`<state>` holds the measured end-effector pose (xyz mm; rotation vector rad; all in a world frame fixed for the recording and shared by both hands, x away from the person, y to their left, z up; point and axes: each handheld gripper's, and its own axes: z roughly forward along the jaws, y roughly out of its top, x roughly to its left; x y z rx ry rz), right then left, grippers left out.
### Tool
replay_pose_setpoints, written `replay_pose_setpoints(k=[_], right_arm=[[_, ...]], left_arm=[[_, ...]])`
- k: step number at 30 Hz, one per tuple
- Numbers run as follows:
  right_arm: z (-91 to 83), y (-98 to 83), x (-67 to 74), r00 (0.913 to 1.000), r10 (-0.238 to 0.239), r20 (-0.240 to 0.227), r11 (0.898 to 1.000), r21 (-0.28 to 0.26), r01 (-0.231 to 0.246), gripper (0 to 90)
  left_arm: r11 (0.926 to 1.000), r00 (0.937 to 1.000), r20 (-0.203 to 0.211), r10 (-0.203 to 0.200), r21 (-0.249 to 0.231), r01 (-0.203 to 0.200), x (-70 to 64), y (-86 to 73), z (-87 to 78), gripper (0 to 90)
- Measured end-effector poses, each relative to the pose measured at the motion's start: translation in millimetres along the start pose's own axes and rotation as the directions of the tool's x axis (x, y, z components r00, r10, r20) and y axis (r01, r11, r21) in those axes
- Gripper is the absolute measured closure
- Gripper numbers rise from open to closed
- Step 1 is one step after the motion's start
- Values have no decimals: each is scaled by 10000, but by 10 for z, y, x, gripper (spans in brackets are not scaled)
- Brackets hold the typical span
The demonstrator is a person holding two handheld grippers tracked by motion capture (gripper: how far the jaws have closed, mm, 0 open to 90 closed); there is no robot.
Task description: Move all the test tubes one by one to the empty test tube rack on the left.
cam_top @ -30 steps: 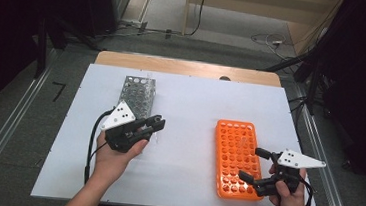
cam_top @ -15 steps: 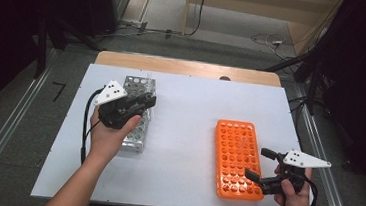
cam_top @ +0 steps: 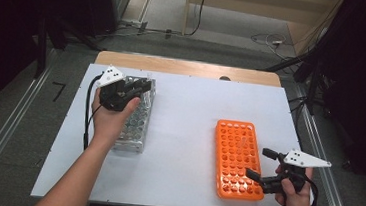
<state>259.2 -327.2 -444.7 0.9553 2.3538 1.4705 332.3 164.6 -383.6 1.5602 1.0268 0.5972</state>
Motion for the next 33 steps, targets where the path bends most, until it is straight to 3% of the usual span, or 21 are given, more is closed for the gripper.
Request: replay_pose_setpoints(k=[3,19,33], right_arm=[[3,-7,-9,10000,22,41,10000,8,-23,0],[1,-33,-25,9999,98,77,9999,45,-99,0],[-7,-39,-39,9999,136,97,9999,24,-136,0]], left_arm=[[9998,9998,-136,-145,-131,143,52,2,47,759],[10000,9925,-1223,66,74,-57,215,-108,329,758],[9987,9889,-1483,102,511,-26,234,-245,412,758]])
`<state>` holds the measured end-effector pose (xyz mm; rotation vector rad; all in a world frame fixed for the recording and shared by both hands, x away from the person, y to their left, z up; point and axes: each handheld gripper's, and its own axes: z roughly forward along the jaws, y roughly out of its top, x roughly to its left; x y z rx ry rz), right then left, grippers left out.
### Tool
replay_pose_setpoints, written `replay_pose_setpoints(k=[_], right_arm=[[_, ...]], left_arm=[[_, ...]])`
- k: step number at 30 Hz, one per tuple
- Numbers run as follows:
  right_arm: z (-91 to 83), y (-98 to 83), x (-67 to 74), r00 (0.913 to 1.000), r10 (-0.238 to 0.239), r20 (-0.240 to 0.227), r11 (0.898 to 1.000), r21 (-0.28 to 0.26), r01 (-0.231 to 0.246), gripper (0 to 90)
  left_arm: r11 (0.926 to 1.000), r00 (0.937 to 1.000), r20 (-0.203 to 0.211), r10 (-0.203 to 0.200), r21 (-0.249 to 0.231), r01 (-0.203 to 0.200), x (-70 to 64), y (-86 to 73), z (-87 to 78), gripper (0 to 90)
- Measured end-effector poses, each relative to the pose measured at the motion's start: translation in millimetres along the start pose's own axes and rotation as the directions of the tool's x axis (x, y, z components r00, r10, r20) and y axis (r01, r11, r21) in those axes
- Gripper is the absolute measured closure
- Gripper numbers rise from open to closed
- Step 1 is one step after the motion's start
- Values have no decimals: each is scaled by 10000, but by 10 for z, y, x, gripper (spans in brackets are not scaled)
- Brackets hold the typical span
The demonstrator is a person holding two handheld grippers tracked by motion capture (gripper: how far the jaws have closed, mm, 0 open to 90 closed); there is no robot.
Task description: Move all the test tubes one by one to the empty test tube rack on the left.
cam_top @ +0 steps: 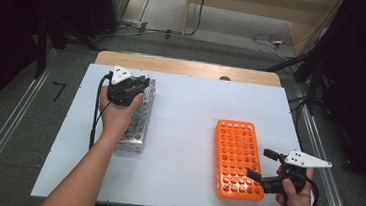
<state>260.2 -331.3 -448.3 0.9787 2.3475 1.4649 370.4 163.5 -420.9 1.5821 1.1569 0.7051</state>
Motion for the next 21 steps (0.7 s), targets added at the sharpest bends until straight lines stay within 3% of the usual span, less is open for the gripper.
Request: replay_pose_setpoints(k=[11,16,21], right_arm=[[7,0,1,10000,17,25,10000,-1,-17,0],[4,0,1,10000,26,38,10000,6,-26,0],[4,1,2,10000,8,44,10000,-8,-8,0]], left_arm=[[9965,9997,-35,232,799,-228,-47,-60,30,757],[9939,9998,-160,157,1094,-138,-36,-64,36,757],[9872,9986,-264,452,1542,-406,-62,-79,48,757]])
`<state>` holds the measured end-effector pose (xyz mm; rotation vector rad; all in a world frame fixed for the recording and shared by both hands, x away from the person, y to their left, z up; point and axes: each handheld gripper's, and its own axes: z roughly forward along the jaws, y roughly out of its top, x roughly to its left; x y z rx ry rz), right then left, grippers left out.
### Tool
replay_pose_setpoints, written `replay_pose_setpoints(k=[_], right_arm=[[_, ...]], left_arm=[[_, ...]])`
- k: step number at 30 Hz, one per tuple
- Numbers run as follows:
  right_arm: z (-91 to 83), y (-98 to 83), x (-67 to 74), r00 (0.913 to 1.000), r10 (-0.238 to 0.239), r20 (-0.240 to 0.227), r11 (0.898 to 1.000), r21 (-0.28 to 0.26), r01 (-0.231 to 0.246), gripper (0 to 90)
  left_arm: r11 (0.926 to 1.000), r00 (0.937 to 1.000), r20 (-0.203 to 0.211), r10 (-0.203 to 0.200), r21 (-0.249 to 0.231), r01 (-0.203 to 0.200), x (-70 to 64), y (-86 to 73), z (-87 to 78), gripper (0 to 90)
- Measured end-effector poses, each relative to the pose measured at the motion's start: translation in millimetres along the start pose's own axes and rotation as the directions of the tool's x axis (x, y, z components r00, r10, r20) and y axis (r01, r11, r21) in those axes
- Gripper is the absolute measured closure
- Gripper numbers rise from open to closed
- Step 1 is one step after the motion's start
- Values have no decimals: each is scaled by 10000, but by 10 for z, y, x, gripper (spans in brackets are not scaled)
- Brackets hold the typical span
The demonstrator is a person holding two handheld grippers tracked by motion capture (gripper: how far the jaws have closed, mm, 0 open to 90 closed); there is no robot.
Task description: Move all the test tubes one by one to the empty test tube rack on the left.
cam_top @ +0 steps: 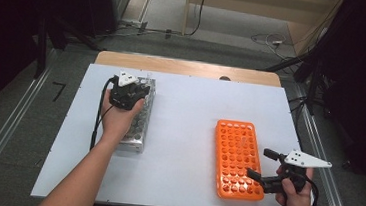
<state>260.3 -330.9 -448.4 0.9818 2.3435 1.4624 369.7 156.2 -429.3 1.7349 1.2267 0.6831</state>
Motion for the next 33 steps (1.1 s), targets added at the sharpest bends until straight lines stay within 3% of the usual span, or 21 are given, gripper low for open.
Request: replay_pose_setpoints(k=[8,15,20,25,33], right_arm=[[-1,0,0,10000,-11,30,10000,-25,11,0],[10,6,9,10000,-8,31,10000,-10,8,0],[30,15,24,10000,-7,37,10000,32,7,0],[46,36,32,10000,-34,42,10000,54,34,0],[104,78,17,10000,4,20,9999,128,-4,10]], left_arm=[[9991,9997,172,-147,402,140,6,-3,5,733],[9998,9991,385,-180,-112,185,-9,32,-104,531],[9965,9927,1085,-533,-586,599,-38,38,-267,334],[9960,9869,1559,-406,-722,523,-112,10,-446,188],[9940,9766,2147,-142,-1026,370,-267,-135,-756,77]])
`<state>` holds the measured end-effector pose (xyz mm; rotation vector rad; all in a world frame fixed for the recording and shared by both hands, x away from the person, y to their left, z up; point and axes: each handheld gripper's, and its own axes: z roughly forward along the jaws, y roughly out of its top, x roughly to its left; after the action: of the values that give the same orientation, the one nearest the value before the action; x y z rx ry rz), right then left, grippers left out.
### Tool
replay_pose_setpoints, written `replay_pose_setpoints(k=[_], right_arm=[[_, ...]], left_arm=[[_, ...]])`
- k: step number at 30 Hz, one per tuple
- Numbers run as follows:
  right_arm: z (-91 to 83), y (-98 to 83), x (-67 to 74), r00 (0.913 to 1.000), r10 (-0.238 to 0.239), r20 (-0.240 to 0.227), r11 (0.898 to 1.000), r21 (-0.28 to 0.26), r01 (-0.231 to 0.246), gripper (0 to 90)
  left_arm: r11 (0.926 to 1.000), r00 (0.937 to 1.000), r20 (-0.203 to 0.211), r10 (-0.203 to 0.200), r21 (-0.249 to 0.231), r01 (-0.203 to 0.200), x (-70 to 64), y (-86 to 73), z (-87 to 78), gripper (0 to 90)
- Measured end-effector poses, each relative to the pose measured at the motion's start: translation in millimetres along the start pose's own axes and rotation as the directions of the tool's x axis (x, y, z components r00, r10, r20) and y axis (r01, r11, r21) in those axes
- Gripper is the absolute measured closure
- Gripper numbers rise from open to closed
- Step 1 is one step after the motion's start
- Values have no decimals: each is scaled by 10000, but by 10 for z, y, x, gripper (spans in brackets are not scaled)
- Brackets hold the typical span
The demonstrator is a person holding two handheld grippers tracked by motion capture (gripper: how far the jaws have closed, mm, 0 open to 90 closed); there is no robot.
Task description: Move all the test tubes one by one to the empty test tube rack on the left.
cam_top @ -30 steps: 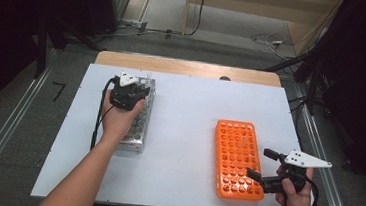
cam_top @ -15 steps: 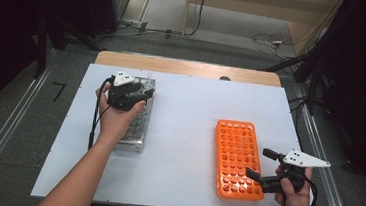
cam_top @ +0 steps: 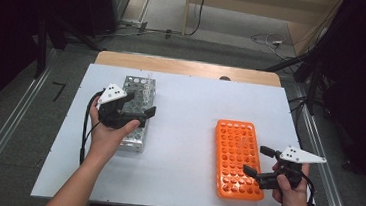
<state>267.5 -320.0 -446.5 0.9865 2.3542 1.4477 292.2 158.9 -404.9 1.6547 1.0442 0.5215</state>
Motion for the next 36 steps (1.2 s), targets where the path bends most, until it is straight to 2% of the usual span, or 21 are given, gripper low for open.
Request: replay_pose_setpoints(k=[3,6,8,11,15,17,24,33,36], right_arm=[[36,16,-16,10000,29,27,10000,38,-29,34],[90,37,-19,9998,-25,197,9995,310,19,41],[113,54,-37,9998,-12,186,9994,343,6,123],[138,74,-84,9994,264,210,9994,240,-269,251],[222,90,-134,9986,122,508,9977,664,-155,340],[263,97,-153,9992,67,386,9963,857,-100,402],[403,147,-254,9999,-101,18,9916,1293,98,541],[516,116,-306,9988,-450,-173,9904,1304,469,676],[525,75,-295,9986,-503,-159,9914,1198,518,690]], left_arm=[[10000,9999,136,90,-6,-90,-74,-56,-85,39],[9998,9995,254,201,-51,-200,-142,-109,-166,13],[9999,9990,441,116,-90,-113,-163,-143,-214,0],[9998,9990,418,183,-111,-179,-205,-203,-279,0],[9997,9983,541,225,-70,-221,-274,-283,-341,0],[9997,9978,616,226,-117,-220,-310,-316,-367,0],[9991,9955,848,421,-27,-421,-433,-387,-378,0],[9992,9948,937,411,-11,-411,-495,-413,-344,0],[9991,9942,986,420,-14,-420,-505,-413,-339,0]])
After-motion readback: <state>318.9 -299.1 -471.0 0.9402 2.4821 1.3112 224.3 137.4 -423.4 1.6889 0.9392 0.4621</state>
